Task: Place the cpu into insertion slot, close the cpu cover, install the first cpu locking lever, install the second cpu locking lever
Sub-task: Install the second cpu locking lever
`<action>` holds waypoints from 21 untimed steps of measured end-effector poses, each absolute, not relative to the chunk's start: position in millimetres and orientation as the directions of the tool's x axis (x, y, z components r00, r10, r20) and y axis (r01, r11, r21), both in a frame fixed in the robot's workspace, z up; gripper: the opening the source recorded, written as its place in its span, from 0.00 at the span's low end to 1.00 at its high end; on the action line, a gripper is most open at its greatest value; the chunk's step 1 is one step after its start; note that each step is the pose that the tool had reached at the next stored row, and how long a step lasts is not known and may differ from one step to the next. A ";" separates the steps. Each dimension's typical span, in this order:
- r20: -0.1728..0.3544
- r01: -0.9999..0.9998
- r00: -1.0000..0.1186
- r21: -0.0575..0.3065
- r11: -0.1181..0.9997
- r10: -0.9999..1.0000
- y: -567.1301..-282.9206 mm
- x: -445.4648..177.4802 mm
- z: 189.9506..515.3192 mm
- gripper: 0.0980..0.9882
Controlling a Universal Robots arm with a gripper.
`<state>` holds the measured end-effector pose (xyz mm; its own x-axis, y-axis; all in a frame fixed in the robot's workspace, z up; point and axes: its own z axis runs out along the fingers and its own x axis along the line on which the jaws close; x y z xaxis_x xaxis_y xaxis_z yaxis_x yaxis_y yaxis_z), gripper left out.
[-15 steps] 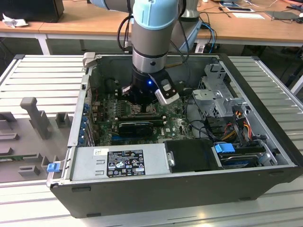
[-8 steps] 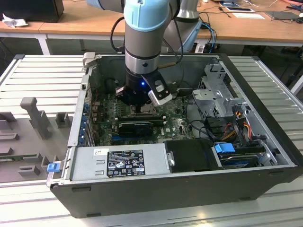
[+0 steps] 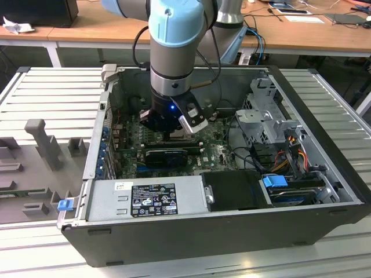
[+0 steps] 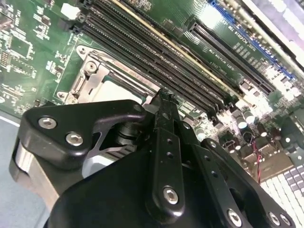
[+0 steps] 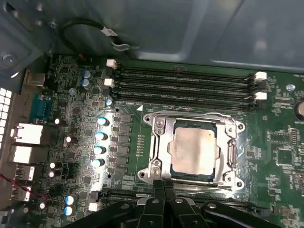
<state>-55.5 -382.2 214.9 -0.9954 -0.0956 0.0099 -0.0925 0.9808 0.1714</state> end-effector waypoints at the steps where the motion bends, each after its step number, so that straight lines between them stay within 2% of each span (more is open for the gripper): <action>1: 0.009 -0.094 -0.995 0.178 0.980 -0.097 -382.6 -56.3 213.4 0.01; 3: 0.005 -0.094 -0.995 0.207 0.974 -0.097 -387.9 -58.8 212.3 0.01; 8: -0.001 -0.095 -0.995 0.246 0.965 -0.098 -397.7 -68.0 212.2 0.01; 13: -0.006 -0.097 -0.995 0.269 0.958 -0.099 -398.4 -72.0 207.6 0.01; 21: -0.009 -0.099 -0.995 0.283 0.954 -0.101 -398.8 -72.9 201.3 0.01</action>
